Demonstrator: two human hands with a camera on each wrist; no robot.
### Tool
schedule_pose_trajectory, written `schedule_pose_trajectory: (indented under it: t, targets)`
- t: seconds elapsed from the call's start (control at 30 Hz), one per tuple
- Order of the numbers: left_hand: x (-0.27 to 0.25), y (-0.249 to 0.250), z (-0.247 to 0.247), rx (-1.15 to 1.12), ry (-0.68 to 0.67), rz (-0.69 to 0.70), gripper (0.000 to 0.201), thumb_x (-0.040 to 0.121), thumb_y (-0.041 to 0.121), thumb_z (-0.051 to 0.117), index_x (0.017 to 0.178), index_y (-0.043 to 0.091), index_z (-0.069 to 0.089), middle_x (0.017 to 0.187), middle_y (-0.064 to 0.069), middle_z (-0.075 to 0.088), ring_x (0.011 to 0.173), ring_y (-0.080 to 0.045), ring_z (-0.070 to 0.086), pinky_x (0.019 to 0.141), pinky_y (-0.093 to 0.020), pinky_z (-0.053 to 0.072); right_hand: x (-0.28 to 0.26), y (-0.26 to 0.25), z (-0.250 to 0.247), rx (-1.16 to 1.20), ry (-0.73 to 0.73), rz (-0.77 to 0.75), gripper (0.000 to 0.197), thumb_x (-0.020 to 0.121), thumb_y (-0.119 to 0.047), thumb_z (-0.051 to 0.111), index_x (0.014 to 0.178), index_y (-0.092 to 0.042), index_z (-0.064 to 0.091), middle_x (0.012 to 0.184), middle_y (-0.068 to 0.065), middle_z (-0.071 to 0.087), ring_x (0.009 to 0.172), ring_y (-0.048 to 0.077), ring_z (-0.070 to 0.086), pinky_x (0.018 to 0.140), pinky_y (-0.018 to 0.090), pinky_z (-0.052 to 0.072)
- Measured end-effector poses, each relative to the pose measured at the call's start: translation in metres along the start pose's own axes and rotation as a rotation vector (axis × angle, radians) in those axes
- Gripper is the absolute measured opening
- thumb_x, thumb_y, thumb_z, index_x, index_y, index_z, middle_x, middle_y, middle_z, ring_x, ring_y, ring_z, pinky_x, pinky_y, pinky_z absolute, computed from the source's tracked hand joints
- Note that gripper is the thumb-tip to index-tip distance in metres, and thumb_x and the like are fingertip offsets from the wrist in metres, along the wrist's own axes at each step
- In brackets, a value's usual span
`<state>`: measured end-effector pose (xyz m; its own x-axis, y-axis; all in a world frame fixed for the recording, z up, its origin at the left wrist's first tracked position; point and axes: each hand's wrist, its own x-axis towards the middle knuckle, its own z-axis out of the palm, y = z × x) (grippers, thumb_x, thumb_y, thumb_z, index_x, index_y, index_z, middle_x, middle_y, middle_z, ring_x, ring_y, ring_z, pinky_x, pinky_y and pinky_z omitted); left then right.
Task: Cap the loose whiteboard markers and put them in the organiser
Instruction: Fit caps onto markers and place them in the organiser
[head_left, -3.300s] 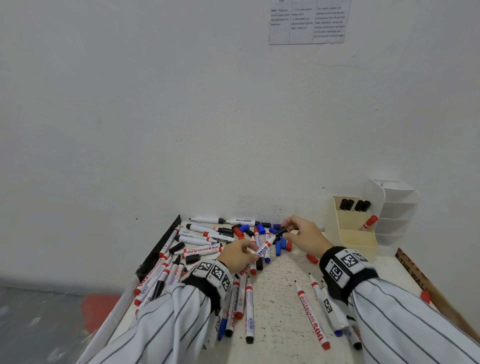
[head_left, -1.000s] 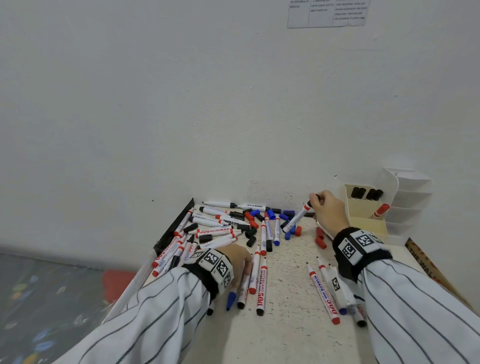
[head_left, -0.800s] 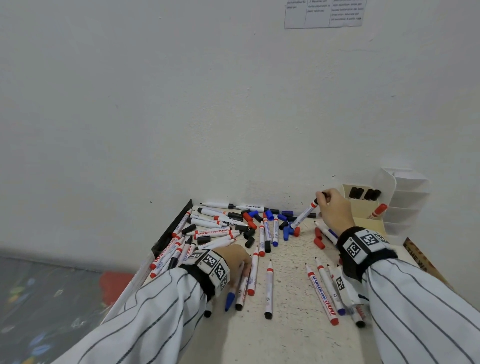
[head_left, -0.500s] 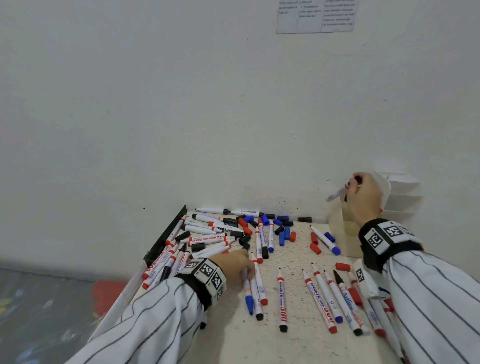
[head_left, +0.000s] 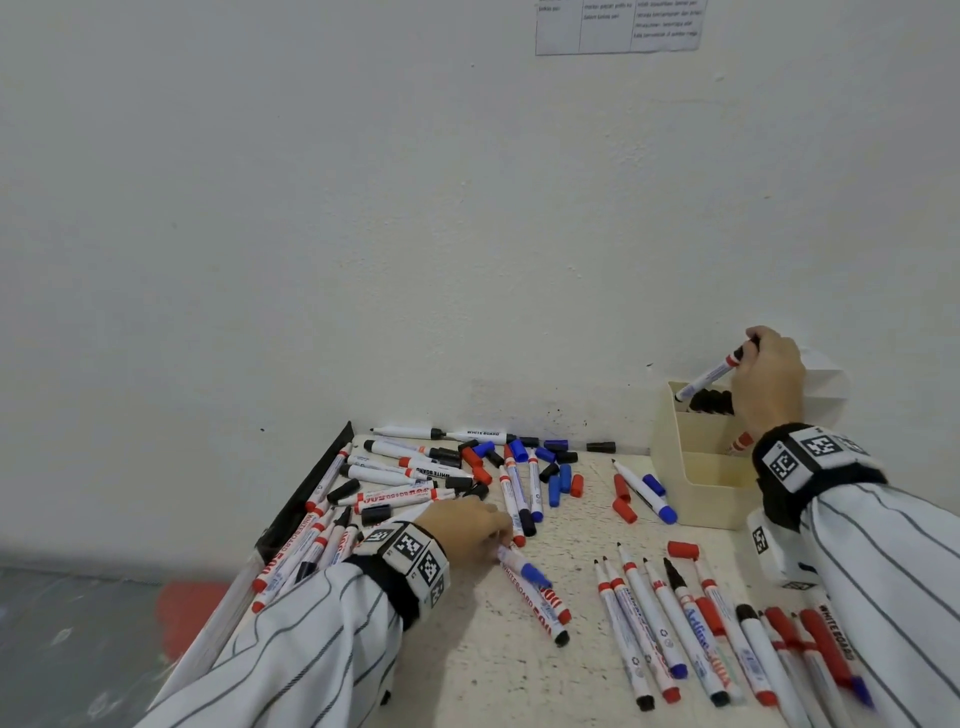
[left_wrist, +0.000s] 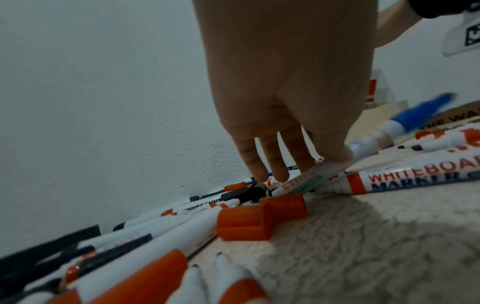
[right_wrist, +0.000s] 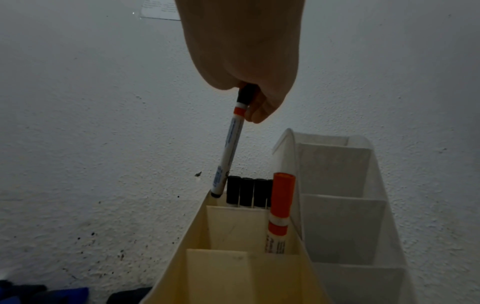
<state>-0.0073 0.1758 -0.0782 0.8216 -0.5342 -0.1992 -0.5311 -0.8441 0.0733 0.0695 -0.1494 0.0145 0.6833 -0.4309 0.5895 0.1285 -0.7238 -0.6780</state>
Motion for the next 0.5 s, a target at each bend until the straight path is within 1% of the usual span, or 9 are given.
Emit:
schedule_pose_trajectory:
  t: [0.07,0.13,0.2,0.27,0.33,0.4,0.43,0.5]
  targets:
    - [0.006,-0.001,0.002,-0.072,0.064,-0.045,0.024,0.093,0.024,0.051,0.116,0.021,0.053,0.114,0.0,0.057,0.105,-0.017,0.052,0.09,-0.031,0.046,0.0,0.0,0.003,-0.022,-0.046,-0.037,0.032,0.099,-0.006,0.036,0.128,0.003,0.048,0.125,0.025,0.045,0.112,0.035,0.048,0.095,0.031,0.036]
    - [0.011,-0.002,0.004,-0.158,0.1,-0.102,0.024,0.092,0.023,0.053,0.115,0.02,0.05,0.113,0.0,0.056,0.101,-0.016,0.053,0.088,-0.029,0.047,0.001,0.004,0.009,-0.05,-0.118,-0.081,0.032,0.097,-0.003,0.04,0.126,0.003,0.052,0.125,0.025,0.046,0.112,0.035,0.048,0.097,0.032,0.037]
    - [0.016,-0.004,0.006,-0.277,0.137,-0.156,0.019,0.094,0.024,0.05,0.113,0.018,0.049,0.107,0.0,0.055,0.093,-0.014,0.053,0.086,-0.028,0.048,0.001,0.009,0.016,-0.142,-0.147,-0.136,0.029,0.094,-0.004,0.045,0.12,0.001,0.058,0.119,0.023,0.055,0.109,0.035,0.052,0.097,0.036,0.038]
    - [0.019,-0.006,0.007,-0.389,0.204,-0.19,0.015,0.097,0.025,0.045,0.108,0.017,0.048,0.095,0.002,0.054,0.079,-0.009,0.05,0.075,-0.023,0.047,-0.002,0.013,0.022,-0.199,-0.19,-0.12,0.024,0.092,-0.005,0.051,0.113,-0.001,0.061,0.108,0.018,0.062,0.102,0.033,0.056,0.091,0.036,0.04]
    - [0.02,-0.008,0.006,-0.494,0.291,-0.227,0.013,0.098,0.026,0.043,0.104,0.016,0.047,0.085,0.004,0.053,0.067,-0.006,0.046,0.064,-0.019,0.042,-0.007,0.019,0.026,-0.258,-0.269,-0.083,0.02,0.092,-0.007,0.052,0.107,-0.002,0.063,0.105,0.016,0.064,0.099,0.031,0.057,0.088,0.036,0.042]
    - [0.02,-0.011,0.004,-0.592,0.365,-0.275,0.012,0.098,0.029,0.043,0.101,0.017,0.046,0.079,0.004,0.054,0.061,-0.006,0.045,0.058,-0.018,0.039,-0.011,0.024,0.031,-0.395,-0.345,-0.075,0.022,0.092,-0.011,0.051,0.108,-0.005,0.065,0.111,0.015,0.063,0.103,0.033,0.054,0.094,0.039,0.042]
    - [0.02,-0.013,0.002,-0.641,0.385,-0.305,0.013,0.098,0.03,0.043,0.099,0.018,0.045,0.078,0.003,0.056,0.06,-0.007,0.047,0.055,-0.017,0.038,-0.013,0.025,0.032,-0.465,-0.38,-0.076,0.024,0.091,-0.013,0.051,0.11,-0.007,0.065,0.118,0.015,0.059,0.108,0.034,0.05,0.098,0.043,0.039]
    - [0.02,-0.016,-0.001,-0.714,0.402,-0.372,0.015,0.097,0.033,0.045,0.098,0.018,0.045,0.084,-0.003,0.064,0.064,-0.011,0.053,0.056,-0.019,0.041,-0.019,0.018,0.035,-0.537,-0.403,-0.062,0.028,0.09,-0.016,0.051,0.115,-0.01,0.062,0.126,0.015,0.05,0.115,0.035,0.041,0.101,0.046,0.034]
